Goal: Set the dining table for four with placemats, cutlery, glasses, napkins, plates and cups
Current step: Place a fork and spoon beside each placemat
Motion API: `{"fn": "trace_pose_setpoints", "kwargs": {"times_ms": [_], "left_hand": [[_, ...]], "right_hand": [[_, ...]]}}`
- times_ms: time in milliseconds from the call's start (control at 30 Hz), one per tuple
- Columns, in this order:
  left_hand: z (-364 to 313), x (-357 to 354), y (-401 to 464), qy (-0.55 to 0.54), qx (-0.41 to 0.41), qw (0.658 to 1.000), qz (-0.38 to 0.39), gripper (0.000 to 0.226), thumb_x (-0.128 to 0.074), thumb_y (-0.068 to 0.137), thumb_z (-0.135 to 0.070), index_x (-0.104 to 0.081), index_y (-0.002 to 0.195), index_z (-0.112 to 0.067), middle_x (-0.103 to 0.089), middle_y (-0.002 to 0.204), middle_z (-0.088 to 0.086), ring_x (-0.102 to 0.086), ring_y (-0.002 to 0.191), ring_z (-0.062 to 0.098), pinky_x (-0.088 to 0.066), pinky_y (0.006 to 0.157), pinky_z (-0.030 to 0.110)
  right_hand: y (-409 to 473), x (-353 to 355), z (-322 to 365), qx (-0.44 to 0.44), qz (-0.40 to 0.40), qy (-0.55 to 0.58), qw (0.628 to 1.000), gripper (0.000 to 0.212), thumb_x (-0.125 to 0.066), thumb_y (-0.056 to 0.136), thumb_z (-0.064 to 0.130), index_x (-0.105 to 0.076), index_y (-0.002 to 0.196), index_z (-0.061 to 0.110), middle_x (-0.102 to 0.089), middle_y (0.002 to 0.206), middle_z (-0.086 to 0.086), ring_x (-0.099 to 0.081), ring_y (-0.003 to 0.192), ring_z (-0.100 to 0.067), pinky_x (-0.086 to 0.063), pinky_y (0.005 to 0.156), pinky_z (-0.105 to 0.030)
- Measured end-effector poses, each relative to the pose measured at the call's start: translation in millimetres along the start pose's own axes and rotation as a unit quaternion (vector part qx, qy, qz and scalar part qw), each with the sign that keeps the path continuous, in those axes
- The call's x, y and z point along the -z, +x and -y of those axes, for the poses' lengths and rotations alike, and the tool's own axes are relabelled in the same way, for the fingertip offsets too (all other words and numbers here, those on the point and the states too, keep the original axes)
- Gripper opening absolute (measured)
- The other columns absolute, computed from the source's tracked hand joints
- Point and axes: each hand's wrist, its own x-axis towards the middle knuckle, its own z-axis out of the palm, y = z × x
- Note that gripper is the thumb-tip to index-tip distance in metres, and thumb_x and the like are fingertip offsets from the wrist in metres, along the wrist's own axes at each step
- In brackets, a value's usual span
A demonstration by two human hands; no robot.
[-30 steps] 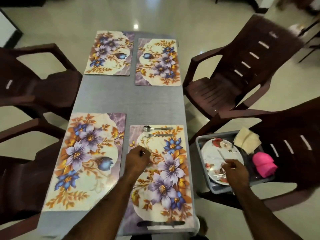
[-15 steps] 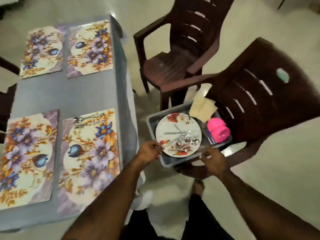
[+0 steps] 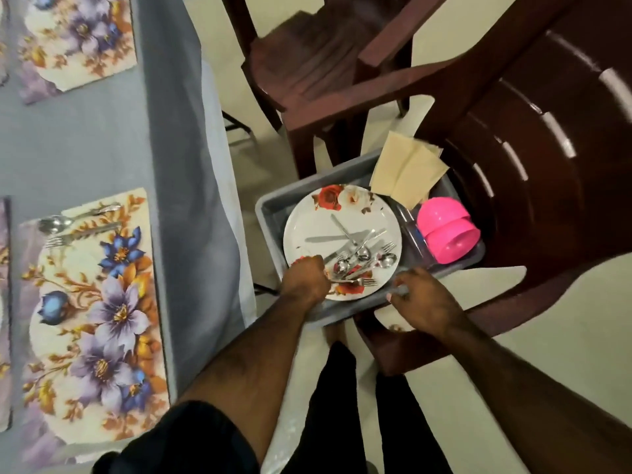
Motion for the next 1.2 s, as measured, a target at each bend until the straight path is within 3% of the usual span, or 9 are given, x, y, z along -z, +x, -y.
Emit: {"fn": "trace_pose_setpoints", "kwargs": {"times_ms": [267, 400, 533, 667, 767, 900, 1033, 1200], "left_hand": [[3, -32, 81, 0.041, -0.076, 0.994, -0.06, 0.037, -0.062, 0.092, -0.031, -0.063, 0.125, -0.013, -0.066, 0.124, 0.012, -0.061, 0.116, 0.036, -0.055, 0.091, 0.045], [4, -37, 90, 0.047, -0.097, 0.992, -0.059, 0.038, -0.063, 0.089, -0.025, -0.065, 0.125, -0.013, -0.068, 0.121, 0.01, -0.061, 0.114, 0.034, -0.055, 0.091, 0.044], [3, -35, 93, 0.058, -0.096, 0.993, -0.035, 0.043, -0.073, 0.083, -0.032, -0.067, 0.12, -0.012, -0.07, 0.119, 0.011, -0.064, 0.112, 0.031, -0.057, 0.094, 0.043], [4, -37, 95, 0.085, -0.101, 0.99, -0.039, 0.049, -0.077, 0.081, -0.038, -0.065, 0.123, -0.014, -0.07, 0.12, 0.009, -0.064, 0.112, 0.029, -0.054, 0.094, 0.041], [10, -34, 96, 0.074, -0.08, 0.992, -0.063, 0.046, -0.073, 0.086, -0.033, -0.063, 0.127, -0.014, -0.068, 0.121, 0.007, -0.062, 0.113, 0.029, -0.053, 0.093, 0.042], [18, -31, 97, 0.093, -0.059, 0.99, -0.091, 0.035, -0.069, 0.087, -0.029, -0.065, 0.119, -0.015, -0.068, 0.115, 0.006, -0.062, 0.108, 0.029, -0.052, 0.089, 0.043], [19, -28, 97, 0.093, -0.048, 0.991, -0.087, 0.037, -0.068, 0.093, -0.039, -0.066, 0.12, -0.015, -0.068, 0.118, 0.006, -0.061, 0.113, 0.03, -0.05, 0.094, 0.046], [19, -23, 100, 0.071, -0.039, 0.995, -0.058, 0.037, -0.071, 0.089, -0.036, -0.066, 0.121, -0.016, -0.068, 0.12, 0.005, -0.061, 0.115, 0.028, -0.048, 0.096, 0.045]], "right_hand": [[82, -20, 8, -0.005, 0.064, -0.054, 0.996, 0.027, -0.072, 0.092, 0.039, -0.071, 0.116, 0.027, -0.059, 0.137, -0.003, -0.061, 0.12, -0.026, -0.047, 0.098, -0.032], [106, -23, 16, -0.02, 0.038, -0.062, 0.997, 0.017, -0.066, 0.091, 0.032, -0.072, 0.106, 0.025, -0.07, 0.116, -0.005, -0.067, 0.103, -0.026, -0.055, 0.088, -0.035], [123, -24, 28, 0.028, 0.009, -0.139, 0.99, 0.027, -0.06, 0.091, 0.019, -0.066, 0.117, 0.02, -0.067, 0.112, -0.009, -0.068, 0.1, -0.034, -0.054, 0.082, -0.038], [136, -28, 41, 0.116, 0.027, -0.185, 0.975, 0.043, -0.06, 0.09, 0.017, -0.061, 0.131, 0.028, -0.06, 0.119, -0.006, -0.068, 0.096, -0.032, -0.056, 0.075, -0.04], [145, -35, 51, 0.158, 0.049, -0.253, 0.953, 0.048, -0.058, 0.092, 0.022, -0.057, 0.139, 0.028, -0.055, 0.129, -0.006, -0.066, 0.101, -0.032, -0.057, 0.076, -0.043], [152, -43, 61, 0.145, 0.059, -0.29, 0.944, 0.044, -0.062, 0.091, 0.019, -0.058, 0.135, 0.019, -0.05, 0.137, -0.01, -0.064, 0.105, -0.034, -0.055, 0.079, -0.043], [156, -48, 62, 0.108, 0.048, -0.29, 0.95, 0.047, -0.06, 0.092, 0.012, -0.055, 0.139, 0.011, -0.049, 0.137, -0.012, -0.064, 0.108, -0.034, -0.057, 0.084, -0.047], [161, -44, 58, 0.12, 0.061, -0.333, 0.933, 0.048, -0.06, 0.094, 0.013, -0.052, 0.141, 0.01, -0.045, 0.141, -0.014, -0.061, 0.112, -0.032, -0.056, 0.089, -0.046]]}}
